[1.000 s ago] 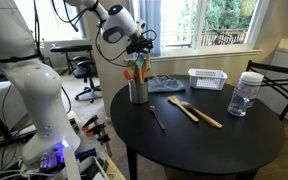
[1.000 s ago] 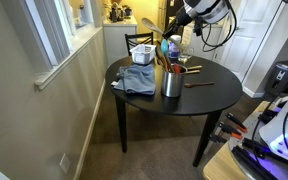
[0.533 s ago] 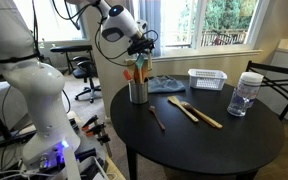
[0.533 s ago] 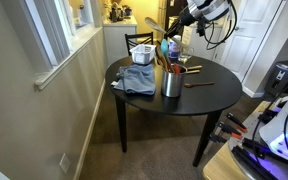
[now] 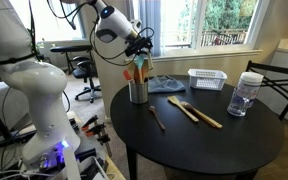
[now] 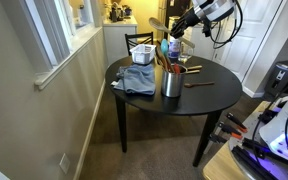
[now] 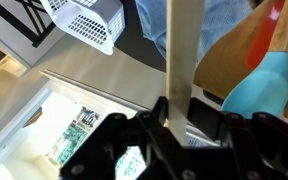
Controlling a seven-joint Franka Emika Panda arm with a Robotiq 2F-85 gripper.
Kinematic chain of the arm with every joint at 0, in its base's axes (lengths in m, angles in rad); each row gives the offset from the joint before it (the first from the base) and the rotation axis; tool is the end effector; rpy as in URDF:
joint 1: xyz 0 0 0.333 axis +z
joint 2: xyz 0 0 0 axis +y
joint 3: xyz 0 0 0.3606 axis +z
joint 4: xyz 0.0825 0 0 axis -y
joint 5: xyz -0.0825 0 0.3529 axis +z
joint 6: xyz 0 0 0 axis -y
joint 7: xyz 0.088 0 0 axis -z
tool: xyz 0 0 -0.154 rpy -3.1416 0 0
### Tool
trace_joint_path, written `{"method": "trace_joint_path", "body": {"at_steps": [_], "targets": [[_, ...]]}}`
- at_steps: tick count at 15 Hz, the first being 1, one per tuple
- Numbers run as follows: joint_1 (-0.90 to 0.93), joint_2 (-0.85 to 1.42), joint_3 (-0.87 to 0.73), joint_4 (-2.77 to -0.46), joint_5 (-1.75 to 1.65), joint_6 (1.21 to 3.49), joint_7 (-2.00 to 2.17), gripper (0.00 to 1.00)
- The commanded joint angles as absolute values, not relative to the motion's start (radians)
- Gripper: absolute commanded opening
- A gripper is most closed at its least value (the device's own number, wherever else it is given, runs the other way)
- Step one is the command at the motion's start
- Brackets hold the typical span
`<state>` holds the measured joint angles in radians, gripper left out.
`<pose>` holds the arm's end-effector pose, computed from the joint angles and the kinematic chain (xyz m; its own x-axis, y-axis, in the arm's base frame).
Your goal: Pick up the wooden spoon on the far left of the table on put it in the silver utensil holder
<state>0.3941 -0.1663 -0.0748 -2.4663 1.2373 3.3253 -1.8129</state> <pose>0.4767 0.0423 0.4649 0.3947 0.6926 0.6037 0.4768 -0.7161 0.5098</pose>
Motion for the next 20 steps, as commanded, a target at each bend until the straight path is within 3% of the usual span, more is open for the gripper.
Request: {"method": "trace_joint_path", "body": {"at_steps": [1,4,5,6,7,8,9,10,20], "targets": [[0.444,-0.242,-0.104,-2.554,1.218,3.387,-1.839,0.11],[0.470,-0.256,-0.130,-2.600,1.178,3.411,-1.821,0.11],[0.305,-0.254,0.002,-2.658,1.027,3.362,-1.676,0.11],[0.440,-0.245,-0.122,-2.647,1.125,3.369,-1.809,0.11],[0.276,-0.251,0.004,-2.718,0.938,3.308,-1.632,0.10],[0.389,-0.245,-0.097,-2.707,1.052,3.302,-1.777,0.11],[0.368,-0.222,-0.067,-2.658,1.044,3.340,-1.717,0.10],[0.369,-0.222,-0.072,-2.666,1.044,3.338,-1.717,0.29],[0.370,-0.221,-0.071,-2.654,1.044,3.338,-1.717,0.29]]}}
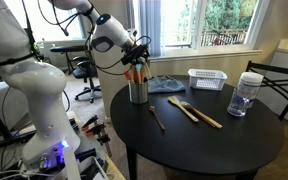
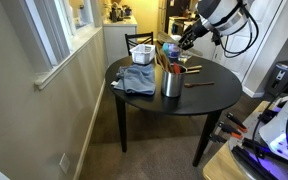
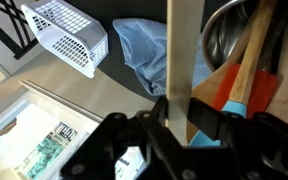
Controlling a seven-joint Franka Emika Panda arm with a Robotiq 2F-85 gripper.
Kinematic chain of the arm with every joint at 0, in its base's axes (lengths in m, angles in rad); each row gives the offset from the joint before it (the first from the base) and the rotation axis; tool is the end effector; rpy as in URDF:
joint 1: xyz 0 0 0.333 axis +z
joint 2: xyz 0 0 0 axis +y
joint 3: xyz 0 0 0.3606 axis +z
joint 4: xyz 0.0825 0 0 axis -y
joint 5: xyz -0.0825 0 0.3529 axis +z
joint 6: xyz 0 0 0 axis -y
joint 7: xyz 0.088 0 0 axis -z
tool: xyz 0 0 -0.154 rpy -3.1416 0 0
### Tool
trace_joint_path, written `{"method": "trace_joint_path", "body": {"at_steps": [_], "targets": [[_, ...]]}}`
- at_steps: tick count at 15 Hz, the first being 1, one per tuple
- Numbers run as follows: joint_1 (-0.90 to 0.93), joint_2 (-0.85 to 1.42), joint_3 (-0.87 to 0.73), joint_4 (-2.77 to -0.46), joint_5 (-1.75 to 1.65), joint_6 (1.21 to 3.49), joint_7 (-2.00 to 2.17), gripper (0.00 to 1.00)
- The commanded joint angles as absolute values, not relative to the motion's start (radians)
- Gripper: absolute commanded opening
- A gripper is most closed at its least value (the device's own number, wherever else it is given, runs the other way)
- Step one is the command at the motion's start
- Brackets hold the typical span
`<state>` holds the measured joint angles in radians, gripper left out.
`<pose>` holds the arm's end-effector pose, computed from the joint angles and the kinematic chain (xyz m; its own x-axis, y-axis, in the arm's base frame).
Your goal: Pick up the wooden spoon on the far left of the table on put it in the silver utensil holder
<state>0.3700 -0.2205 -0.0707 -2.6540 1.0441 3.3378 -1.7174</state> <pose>0.4365 0.0287 0.4230 0.4042 0.7679 0.4969 0.5553 -0.6377 0.5338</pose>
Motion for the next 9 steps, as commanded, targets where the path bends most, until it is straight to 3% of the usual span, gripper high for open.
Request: {"method": "trace_joint_path", "body": {"at_steps": [1,7,8,9], "targets": [[0.370,-0.221,-0.071,-2.654,1.044,3.338,-1.717,0.29],[0.370,-0.220,-0.071,-2.654,1.044,3.338,-1.717,0.29],[0.382,-0.226,-0.076,-2.651,1.049,3.349,-1.707,0.10],[0.395,-0.233,-0.081,-2.646,1.064,3.347,-1.687,0.10]]}}
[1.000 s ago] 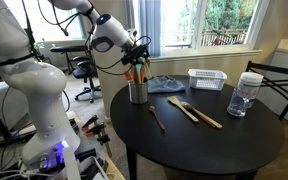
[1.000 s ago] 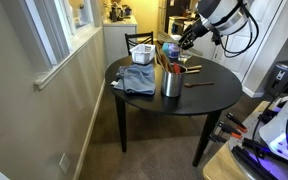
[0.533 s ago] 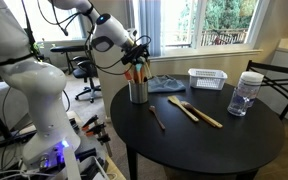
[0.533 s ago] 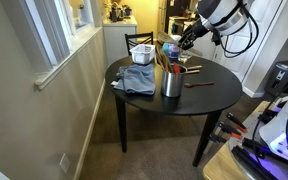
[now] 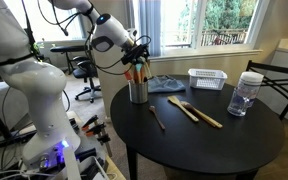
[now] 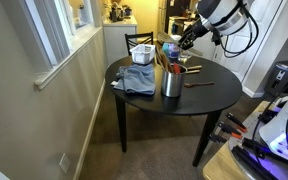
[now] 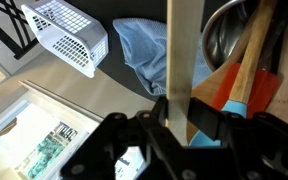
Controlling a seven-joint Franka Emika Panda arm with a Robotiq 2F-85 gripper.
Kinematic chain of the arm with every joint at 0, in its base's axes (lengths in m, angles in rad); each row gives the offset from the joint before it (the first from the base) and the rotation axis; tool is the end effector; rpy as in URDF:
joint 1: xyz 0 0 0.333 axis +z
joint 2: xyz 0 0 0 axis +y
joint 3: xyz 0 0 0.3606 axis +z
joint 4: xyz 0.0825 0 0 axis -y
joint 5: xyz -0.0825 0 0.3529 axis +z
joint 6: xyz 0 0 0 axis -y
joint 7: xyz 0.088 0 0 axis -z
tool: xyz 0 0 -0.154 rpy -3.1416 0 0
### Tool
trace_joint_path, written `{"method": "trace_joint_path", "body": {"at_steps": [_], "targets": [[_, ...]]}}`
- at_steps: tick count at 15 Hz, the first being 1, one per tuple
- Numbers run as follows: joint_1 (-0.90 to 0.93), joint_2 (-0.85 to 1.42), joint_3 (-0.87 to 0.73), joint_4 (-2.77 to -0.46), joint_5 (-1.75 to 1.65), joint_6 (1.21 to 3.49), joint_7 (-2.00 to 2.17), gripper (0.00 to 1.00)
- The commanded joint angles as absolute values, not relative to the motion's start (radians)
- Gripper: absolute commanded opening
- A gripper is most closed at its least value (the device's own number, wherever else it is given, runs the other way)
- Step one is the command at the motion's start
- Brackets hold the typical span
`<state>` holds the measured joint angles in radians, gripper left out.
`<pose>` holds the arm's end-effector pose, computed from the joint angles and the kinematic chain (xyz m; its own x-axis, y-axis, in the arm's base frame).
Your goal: Pick up the wooden spoon on the far left of the table on put it in the silver utensil holder
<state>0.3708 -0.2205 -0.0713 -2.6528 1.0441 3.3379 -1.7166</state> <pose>0.4368 0.0289 0.4235 0.4039 0.7672 0.4982 0.5545 -0.6385 0.5338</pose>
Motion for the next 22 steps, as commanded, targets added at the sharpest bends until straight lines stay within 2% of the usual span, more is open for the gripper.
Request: {"method": "trace_joint_path", "body": {"at_steps": [1,10,12,13,20,22], "targets": [[0.409,-0.239,-0.088,-2.640,1.067,3.358,-1.674,0.10],[0.571,-0.242,-0.171,-2.598,1.055,3.504,-1.396,0.10],[0.364,-0.254,-0.021,-2.594,0.932,3.442,-1.224,0.10],[0.433,-0.254,-0.081,-2.564,1.001,3.456,-1.268,0.10],[0.325,-0.275,-0.011,-2.534,0.873,3.456,-1.080,0.10],[0.228,-0.282,0.060,-2.571,0.701,3.442,-0.907,0.10]]}}
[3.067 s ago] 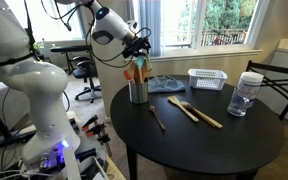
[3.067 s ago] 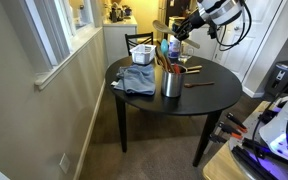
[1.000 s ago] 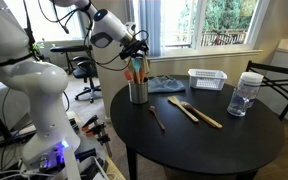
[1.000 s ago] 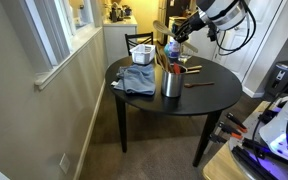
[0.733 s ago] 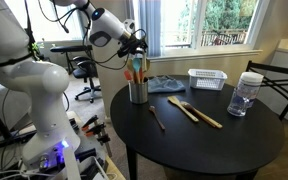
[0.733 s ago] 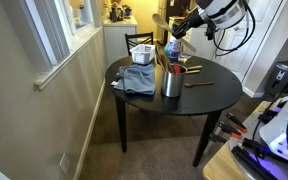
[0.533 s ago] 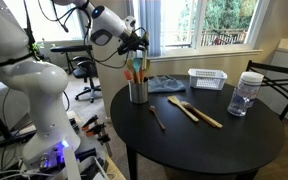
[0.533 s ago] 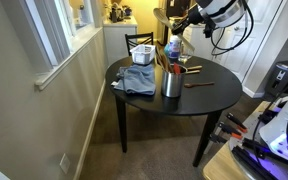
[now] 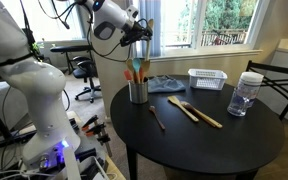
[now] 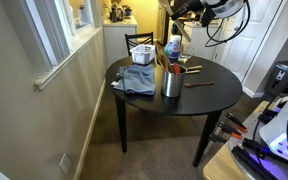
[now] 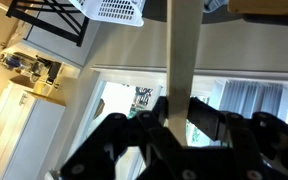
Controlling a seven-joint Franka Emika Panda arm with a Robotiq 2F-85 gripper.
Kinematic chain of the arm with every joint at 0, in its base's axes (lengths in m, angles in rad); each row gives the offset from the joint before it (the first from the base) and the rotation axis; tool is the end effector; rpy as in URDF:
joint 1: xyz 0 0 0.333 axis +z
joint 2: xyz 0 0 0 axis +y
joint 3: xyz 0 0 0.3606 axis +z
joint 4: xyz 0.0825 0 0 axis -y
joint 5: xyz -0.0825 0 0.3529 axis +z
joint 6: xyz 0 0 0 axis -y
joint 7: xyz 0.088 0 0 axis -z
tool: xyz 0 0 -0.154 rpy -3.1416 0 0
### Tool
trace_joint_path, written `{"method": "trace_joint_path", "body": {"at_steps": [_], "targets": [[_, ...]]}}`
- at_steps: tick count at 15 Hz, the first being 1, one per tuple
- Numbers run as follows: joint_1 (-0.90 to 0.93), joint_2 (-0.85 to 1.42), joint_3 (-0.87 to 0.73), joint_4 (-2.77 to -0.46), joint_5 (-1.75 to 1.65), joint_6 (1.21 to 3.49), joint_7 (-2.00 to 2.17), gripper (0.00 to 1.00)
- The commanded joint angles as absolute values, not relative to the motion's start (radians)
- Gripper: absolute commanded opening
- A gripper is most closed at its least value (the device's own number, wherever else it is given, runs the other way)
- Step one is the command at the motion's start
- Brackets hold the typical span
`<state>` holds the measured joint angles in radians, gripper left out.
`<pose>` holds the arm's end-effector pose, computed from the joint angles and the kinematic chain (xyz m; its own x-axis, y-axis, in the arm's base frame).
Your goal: Pick up the wooden spoon on the far left of the table on put it in the silver utensil holder
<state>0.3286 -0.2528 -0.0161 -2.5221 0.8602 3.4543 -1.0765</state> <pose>0.4680 0.0462 0.5273 0.4117 0.3736 0.8312 0.2081 -0.9265 0.3134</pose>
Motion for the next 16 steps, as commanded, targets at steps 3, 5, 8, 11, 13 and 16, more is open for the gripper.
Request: {"method": "trace_joint_path", "body": {"at_steps": [3,5,8,11,13,16], "targets": [[0.245,-0.273,0.051,-2.592,0.635,3.453,-0.806,0.10],[0.239,-0.273,0.055,-2.609,0.609,3.453,-0.763,0.10],[0.244,-0.274,0.054,-2.618,0.604,3.453,-0.745,0.10],[0.249,-0.276,0.050,-2.621,0.590,3.453,-0.727,0.10],[0.163,-0.288,0.100,-2.635,0.431,3.445,-0.606,0.10],[0.119,-0.286,0.099,-2.638,0.219,3.446,-0.481,0.10]]}}
